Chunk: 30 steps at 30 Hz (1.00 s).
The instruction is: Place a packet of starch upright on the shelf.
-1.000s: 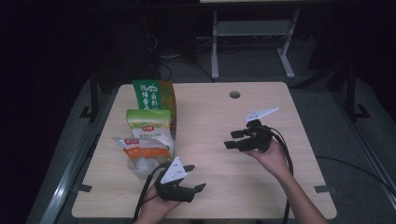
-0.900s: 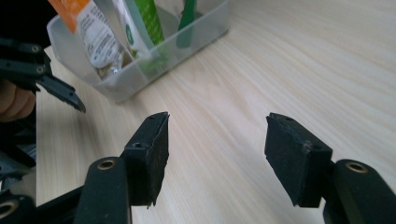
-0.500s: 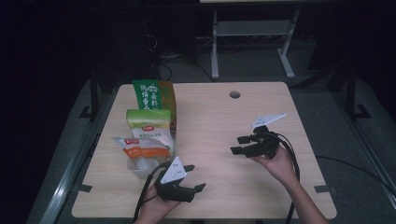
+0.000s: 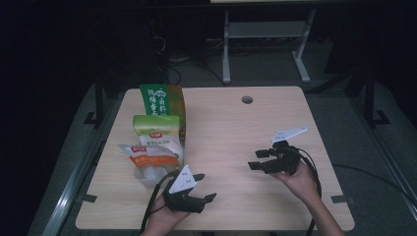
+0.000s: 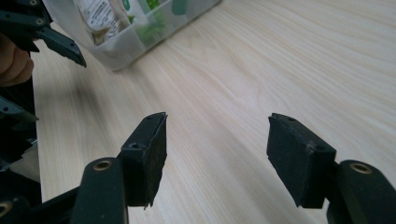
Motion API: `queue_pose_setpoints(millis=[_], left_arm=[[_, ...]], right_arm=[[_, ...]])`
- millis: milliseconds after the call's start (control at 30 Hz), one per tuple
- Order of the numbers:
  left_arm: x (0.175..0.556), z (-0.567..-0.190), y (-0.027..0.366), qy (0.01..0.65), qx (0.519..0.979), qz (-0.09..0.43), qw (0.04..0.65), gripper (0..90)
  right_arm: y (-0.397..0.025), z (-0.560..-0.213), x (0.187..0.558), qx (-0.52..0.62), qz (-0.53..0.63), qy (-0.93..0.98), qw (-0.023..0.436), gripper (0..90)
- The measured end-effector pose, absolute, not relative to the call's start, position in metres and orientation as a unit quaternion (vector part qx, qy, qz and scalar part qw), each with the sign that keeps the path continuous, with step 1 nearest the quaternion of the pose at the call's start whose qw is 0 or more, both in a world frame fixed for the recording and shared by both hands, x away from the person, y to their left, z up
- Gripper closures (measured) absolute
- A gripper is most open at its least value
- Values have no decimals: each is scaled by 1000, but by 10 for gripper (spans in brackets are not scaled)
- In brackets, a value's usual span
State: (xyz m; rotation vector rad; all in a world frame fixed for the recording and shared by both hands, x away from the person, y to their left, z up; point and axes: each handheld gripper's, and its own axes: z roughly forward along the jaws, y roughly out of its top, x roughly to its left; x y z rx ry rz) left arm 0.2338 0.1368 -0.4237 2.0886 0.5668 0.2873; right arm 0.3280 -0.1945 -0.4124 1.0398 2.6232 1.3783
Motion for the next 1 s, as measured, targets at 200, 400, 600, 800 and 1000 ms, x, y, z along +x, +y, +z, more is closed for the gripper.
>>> queue_pose_setpoints(millis=[200,400,600,800,1000], left_arm=[[234,-424,137,231,849,117,461,297],[234,-424,137,229,850,117,459,297],[233,-425,136,230,850,116,459,297],[233,-425,136,230,851,116,458,298],[233,-426,136,229,851,115,458,298]], right_arm=[[-199,-416,324,337,440,832,-1,370],[-202,-421,319,338,440,832,-1,369],[-207,-429,313,346,442,828,-6,368],[-212,-433,308,350,448,822,-5,367],[-217,-436,303,352,450,820,-6,361]])
